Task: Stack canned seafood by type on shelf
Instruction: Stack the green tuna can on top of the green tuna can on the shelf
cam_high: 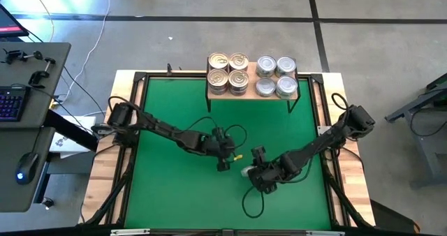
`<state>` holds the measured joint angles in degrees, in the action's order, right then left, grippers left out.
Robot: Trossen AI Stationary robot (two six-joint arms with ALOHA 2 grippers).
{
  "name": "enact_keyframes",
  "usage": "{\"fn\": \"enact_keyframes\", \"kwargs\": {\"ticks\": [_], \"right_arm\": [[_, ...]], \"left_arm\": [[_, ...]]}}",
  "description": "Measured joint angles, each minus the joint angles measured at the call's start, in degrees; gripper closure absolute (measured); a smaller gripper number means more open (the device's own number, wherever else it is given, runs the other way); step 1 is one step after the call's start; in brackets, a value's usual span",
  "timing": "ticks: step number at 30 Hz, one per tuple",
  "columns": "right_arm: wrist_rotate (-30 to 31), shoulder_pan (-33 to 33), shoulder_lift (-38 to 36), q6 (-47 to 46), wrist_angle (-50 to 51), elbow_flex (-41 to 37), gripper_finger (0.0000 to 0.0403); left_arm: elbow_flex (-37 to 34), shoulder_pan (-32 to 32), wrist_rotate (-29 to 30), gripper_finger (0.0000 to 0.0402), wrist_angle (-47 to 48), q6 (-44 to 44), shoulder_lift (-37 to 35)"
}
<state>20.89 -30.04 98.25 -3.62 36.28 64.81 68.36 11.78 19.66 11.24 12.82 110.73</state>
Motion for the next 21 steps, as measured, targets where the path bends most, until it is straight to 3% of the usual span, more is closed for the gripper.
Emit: {"fn": "enact_keyframes", "kwargs": {"ticks": [3,6,12,16,21], "right_arm": [[0.8,-0.5,-0.7,-2.6,1.2,0.0,0.0276],[7.1,-2.0,-3.6,-4.2,4.1,-0.1,0.0276],[29.2,-3.2,-14.3,-6.1,14.4,-0.1,0.0276],[45.6,-0.1,-19.8,2.8,15.6,0.0,0.0276],[45.0,11.7,-22.0,17.3,13.4,0.0,0.0276]], "left_arm": [[-1.4,0.9,2.7,0.0401,1.3,2.5,-0.1],[-4.2,1.9,3.2,0.0401,-0.8,5.4,0.0],[-11.5,4.1,3.6,0.0401,-15.3,8.1,0.0],[-15.0,5.1,3.6,0.0401,-25.7,7.5,0.0],[-16.0,5.3,3.7,0.0401,-31.1,6.0,-0.1]]}}
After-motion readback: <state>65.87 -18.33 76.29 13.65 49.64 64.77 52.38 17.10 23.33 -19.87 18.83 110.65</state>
